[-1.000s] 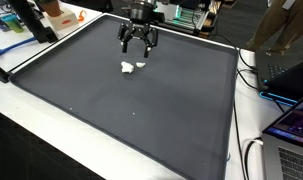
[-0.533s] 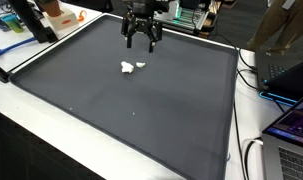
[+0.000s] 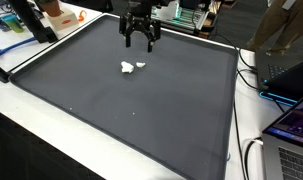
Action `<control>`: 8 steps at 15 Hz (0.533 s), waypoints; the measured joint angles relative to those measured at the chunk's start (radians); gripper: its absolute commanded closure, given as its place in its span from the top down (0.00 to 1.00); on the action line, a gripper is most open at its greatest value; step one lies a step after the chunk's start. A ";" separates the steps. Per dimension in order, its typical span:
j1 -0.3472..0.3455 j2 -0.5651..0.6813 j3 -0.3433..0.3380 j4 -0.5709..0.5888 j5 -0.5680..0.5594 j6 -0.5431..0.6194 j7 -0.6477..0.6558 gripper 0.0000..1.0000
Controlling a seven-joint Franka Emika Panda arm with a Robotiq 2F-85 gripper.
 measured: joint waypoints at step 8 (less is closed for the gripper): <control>0.003 0.003 -0.008 0.049 0.003 -0.065 0.000 1.00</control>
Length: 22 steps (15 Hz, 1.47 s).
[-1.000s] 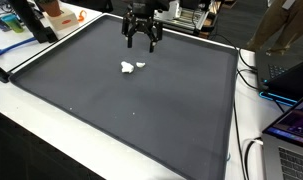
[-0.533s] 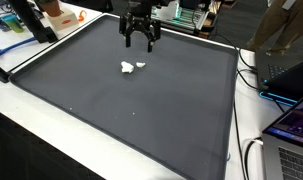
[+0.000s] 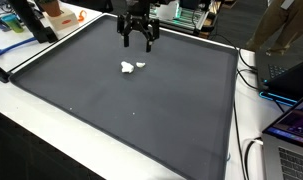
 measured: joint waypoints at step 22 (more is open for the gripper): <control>0.001 0.031 -0.073 0.238 -0.014 -0.506 0.010 1.00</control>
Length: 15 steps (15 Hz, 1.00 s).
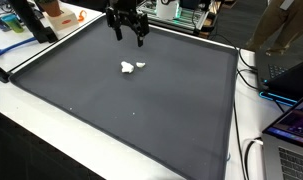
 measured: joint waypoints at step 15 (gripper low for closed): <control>0.005 0.178 -0.018 0.304 -0.001 -0.324 0.107 1.00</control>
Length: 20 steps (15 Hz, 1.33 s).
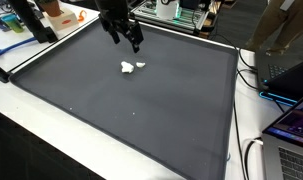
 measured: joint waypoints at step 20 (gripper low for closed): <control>-0.001 0.284 -0.031 0.427 0.000 -0.364 0.004 1.00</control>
